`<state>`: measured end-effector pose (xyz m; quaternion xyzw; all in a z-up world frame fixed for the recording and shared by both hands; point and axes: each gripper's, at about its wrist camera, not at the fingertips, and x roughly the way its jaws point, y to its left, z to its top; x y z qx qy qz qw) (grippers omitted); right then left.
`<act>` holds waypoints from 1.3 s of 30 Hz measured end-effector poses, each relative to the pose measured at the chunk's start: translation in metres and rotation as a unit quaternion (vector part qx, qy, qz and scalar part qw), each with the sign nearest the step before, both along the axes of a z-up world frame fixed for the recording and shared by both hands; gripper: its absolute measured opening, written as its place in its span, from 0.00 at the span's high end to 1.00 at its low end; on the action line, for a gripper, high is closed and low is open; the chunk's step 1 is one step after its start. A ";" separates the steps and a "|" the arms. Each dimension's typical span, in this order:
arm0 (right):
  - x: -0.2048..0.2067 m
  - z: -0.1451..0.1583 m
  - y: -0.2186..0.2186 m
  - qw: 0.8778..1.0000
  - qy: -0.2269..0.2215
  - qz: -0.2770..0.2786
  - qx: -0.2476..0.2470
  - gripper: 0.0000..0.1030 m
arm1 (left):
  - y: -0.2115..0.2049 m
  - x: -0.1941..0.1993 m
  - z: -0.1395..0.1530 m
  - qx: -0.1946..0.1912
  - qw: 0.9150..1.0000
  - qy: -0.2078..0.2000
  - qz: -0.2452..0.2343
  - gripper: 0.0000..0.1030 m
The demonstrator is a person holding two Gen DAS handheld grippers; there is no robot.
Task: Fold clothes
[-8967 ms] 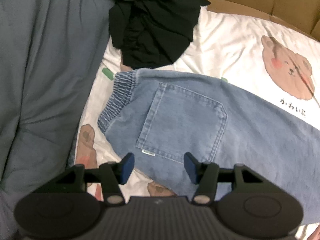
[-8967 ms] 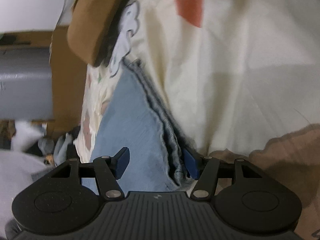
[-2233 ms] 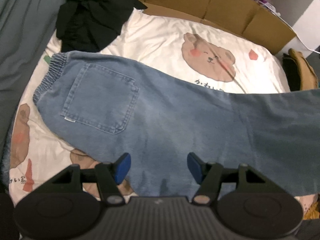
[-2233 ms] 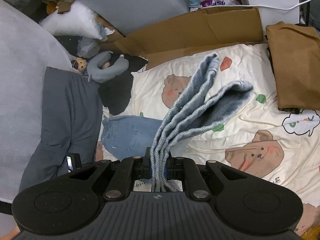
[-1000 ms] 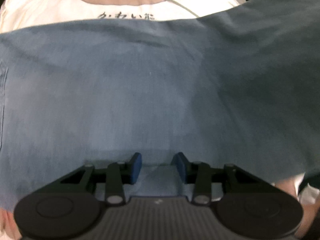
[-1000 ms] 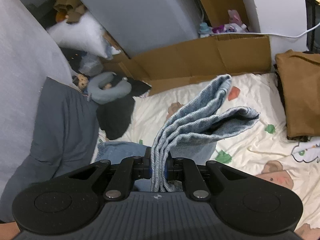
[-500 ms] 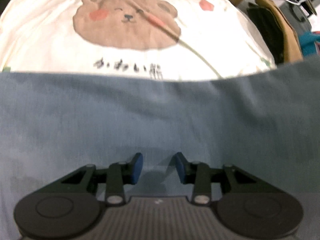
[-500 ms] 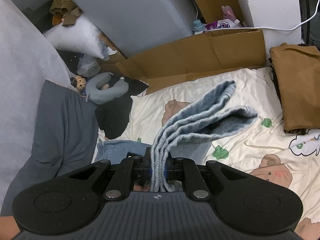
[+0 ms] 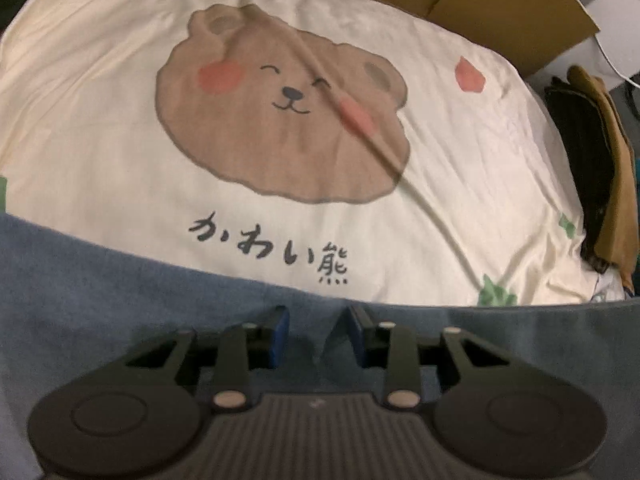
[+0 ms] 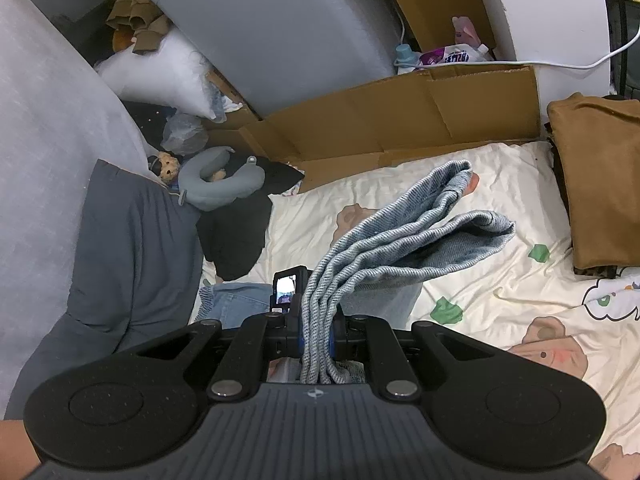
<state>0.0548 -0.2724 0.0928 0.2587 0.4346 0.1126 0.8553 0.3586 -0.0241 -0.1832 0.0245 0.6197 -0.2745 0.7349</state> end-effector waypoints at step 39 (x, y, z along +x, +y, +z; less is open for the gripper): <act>0.000 0.021 0.039 0.998 -0.030 0.047 -0.009 0.90 | 0.106 -0.158 -0.007 0.043 0.980 0.112 -0.157 0.98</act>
